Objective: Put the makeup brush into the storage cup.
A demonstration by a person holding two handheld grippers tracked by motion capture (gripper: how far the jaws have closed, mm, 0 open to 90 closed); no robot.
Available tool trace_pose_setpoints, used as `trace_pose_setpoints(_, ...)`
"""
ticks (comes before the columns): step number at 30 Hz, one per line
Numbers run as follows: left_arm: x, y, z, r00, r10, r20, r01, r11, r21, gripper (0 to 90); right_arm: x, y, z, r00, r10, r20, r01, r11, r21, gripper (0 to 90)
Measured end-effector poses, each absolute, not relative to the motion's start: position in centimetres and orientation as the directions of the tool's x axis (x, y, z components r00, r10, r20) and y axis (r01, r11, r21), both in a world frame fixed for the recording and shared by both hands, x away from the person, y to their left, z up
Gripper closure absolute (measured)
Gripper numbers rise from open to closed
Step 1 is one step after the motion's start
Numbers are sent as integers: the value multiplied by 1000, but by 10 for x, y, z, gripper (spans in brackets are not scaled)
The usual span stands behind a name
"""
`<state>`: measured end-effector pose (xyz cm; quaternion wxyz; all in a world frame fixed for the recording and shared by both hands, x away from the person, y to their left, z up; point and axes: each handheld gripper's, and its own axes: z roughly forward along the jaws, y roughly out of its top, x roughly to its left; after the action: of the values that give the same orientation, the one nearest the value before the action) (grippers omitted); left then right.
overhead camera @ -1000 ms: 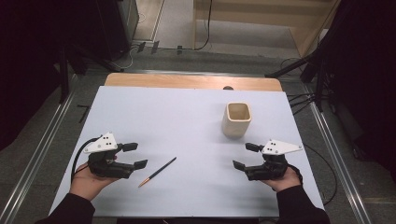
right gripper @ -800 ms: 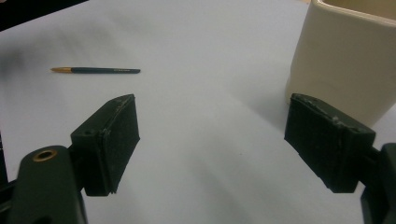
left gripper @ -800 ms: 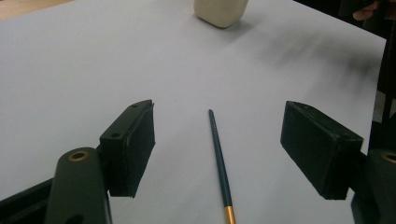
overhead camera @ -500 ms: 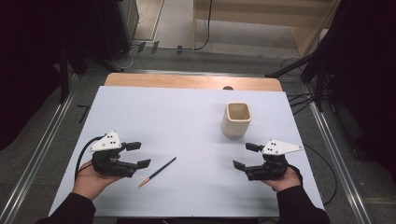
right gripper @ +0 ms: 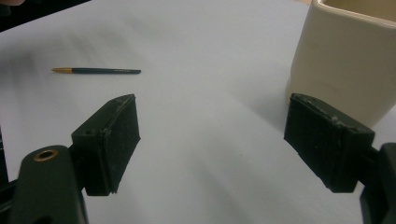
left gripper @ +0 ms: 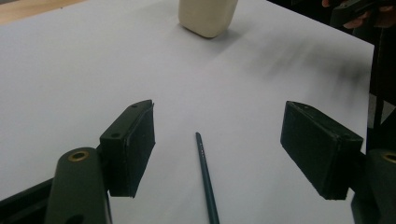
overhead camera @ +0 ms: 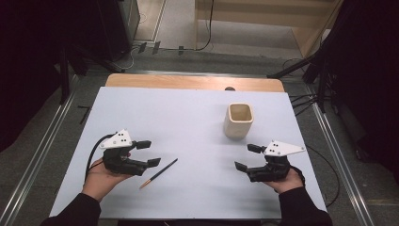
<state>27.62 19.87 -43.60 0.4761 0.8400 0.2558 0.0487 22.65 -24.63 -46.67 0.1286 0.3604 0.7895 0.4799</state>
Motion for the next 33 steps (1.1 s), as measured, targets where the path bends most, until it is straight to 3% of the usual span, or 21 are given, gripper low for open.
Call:
trace_pose_setpoints(21, 287, 173, -438, 874, 468, -134, 375, -471, 799, 269, 227, -246, -467, -705, 694, 144, 449, 280, 848, 193)
trace_pose_setpoints(33, 284, 168, -433, 863, 493, -109, 433, -611, 662, 269, 227, -247, -468, -700, 700, 143, 459, 286, 841, 192)
